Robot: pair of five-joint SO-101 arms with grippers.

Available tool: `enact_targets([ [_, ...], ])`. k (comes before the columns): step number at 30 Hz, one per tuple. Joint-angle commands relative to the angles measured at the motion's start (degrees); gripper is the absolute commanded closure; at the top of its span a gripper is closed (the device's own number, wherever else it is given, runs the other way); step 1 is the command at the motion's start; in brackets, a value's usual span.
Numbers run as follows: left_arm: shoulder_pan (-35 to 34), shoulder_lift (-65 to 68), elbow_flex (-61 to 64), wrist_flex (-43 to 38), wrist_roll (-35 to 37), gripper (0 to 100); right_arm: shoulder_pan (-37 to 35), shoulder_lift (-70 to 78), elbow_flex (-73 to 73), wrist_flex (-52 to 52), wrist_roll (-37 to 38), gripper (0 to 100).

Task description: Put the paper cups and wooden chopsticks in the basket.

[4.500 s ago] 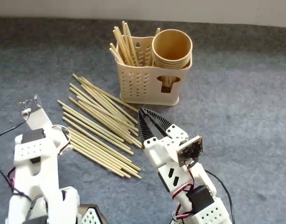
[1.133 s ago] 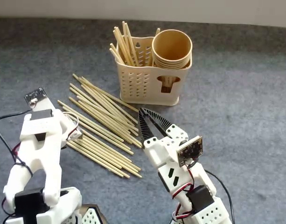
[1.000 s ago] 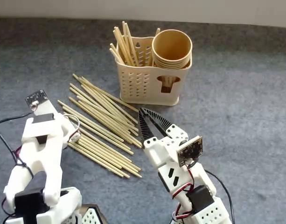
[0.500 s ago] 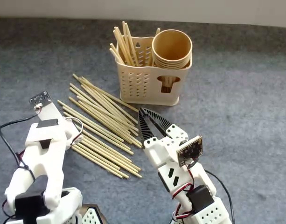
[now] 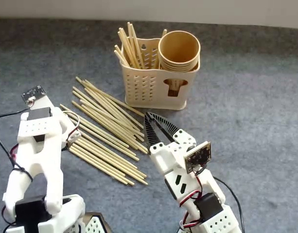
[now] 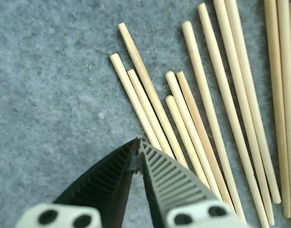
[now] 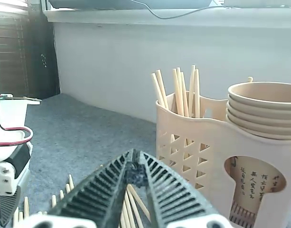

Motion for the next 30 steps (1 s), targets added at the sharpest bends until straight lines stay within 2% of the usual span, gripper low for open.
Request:
enact_targets([
  [1,-0.5,-0.2,-0.6,-0.2,0.5,97,-0.2,-0.7,5.6,-1.3,0.1,99.4],
  [6,-0.7,-0.2,6.2,-9.1,0.6,84,-0.2,-0.7,5.6,-1.3,0.1,99.4],
  [12,-0.5,0.4,9.4,-14.5,0.4,89,-0.2,-0.7,5.6,-1.3,0.1,99.4],
  [18,0.8,11.9,4.5,-14.1,0.2,93,-0.2,-0.7,5.6,-1.3,0.1,99.4],
  [22,1.3,16.9,-0.9,-8.8,0.2,97,-0.2,-0.7,5.6,-1.3,0.1,99.4],
  [24,1.4,18.0,-2.0,-7.7,0.2,100,-0.2,-0.7,5.6,-1.3,0.1,99.4],
  [30,1.0,13.9,-2.3,-6.3,0.2,99,-0.2,-0.7,5.7,-1.3,0.1,99.4],
])
